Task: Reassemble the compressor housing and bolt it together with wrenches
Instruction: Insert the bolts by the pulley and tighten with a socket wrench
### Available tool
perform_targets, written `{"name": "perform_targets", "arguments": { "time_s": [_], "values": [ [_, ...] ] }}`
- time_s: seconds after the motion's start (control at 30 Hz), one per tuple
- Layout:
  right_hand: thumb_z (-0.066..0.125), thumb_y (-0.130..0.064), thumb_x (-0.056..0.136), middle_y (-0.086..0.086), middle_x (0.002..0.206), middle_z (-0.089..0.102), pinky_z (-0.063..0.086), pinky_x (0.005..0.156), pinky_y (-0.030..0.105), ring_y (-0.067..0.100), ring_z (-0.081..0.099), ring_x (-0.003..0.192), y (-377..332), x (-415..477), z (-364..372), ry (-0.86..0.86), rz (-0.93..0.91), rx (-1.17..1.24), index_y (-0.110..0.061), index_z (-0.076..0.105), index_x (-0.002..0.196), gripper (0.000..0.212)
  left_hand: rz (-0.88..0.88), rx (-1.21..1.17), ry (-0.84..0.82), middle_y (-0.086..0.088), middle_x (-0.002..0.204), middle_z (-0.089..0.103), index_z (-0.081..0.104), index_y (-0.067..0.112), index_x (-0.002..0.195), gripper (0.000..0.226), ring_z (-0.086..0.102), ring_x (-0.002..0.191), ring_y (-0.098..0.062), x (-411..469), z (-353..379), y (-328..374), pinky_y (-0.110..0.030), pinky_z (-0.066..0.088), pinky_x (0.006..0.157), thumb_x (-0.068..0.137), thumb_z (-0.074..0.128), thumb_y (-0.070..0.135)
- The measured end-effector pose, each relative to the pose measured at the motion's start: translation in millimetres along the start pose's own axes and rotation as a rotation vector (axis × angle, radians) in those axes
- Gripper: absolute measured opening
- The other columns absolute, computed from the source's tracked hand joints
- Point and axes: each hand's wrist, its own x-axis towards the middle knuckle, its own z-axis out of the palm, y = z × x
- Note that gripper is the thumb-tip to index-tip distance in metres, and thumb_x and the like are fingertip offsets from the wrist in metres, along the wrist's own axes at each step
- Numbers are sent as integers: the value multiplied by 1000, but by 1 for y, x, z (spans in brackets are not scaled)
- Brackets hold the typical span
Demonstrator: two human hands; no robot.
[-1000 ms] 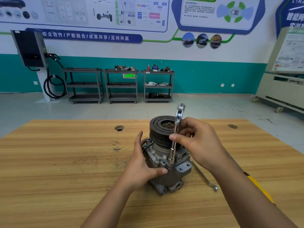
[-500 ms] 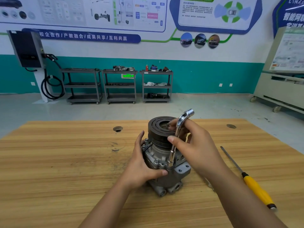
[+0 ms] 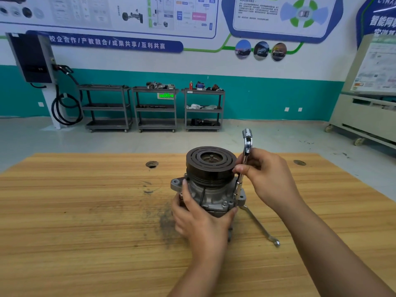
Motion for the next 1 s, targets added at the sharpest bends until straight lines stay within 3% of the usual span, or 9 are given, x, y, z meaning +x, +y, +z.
{"name": "perform_targets", "arguments": {
  "time_s": [0.1,0.23,0.33,0.37,0.43,0.53,0.67,0.83,1.0],
  "values": [
    [68,-4,81,-7,79,70,50,77,24,11,67,84,5,5,-1,40,38,56,-28,61,74,26,-43,-19,49,-21,145,23,20,17,148,125,25,134,-39,-6,8,5,-56,24,104,47,92,33],
    [65,-4,82,-6,78,72,52,75,21,7,68,81,3,9,-21,115,-47,160,-27,62,79,24,47,-25,-21,-12,149,17,0,45,142,133,22,138,-33,-5,-6,-17,-55,17,107,46,92,35],
    [65,-1,82,-6,78,73,51,68,15,6,69,76,-6,7,-29,46,-103,209,-26,62,80,25,84,17,-143,16,152,-6,-20,63,131,138,7,143,-21,19,-30,-32,-51,6,112,45,87,50],
    [66,0,81,-4,77,72,52,68,18,8,70,77,-8,7,-26,1,-95,200,-26,61,81,26,79,35,-193,25,149,-11,-27,66,125,139,0,144,-15,29,-36,-37,-49,3,113,45,85,53],
    [65,1,82,-3,77,70,55,70,29,13,70,75,-10,6,-19,-67,-69,150,-27,59,82,29,99,71,-291,27,150,-13,-33,68,117,139,-5,144,-10,47,-44,-43,-46,3,116,45,85,54],
    [65,1,82,-9,78,69,56,76,42,11,70,73,-13,2,-13,-114,-58,85,-31,55,81,33,180,83,-363,20,155,-5,-32,69,116,136,3,143,-10,58,-51,-47,-44,7,115,48,86,54],
    [70,-2,79,-2,76,69,54,81,44,10,68,78,-15,3,-11,-100,-65,54,-37,55,83,39,188,53,-432,18,155,2,-28,70,117,131,10,143,-13,60,-49,-50,-46,14,117,52,85,54],
    [67,1,81,-11,78,72,53,84,43,4,67,79,-14,3,-13,-127,-49,48,-35,56,84,38,165,-59,-439,19,155,8,-22,73,119,126,15,142,-12,54,-44,-55,-44,22,116,56,85,50],
    [63,1,84,-11,79,73,54,84,38,1,66,80,-15,6,-15,-168,-51,23,-34,56,90,37,233,-22,-421,44,138,-20,-19,66,123,122,2,137,2,56,-43,-60,-37,16,114,54,82,56]
  ]
}}
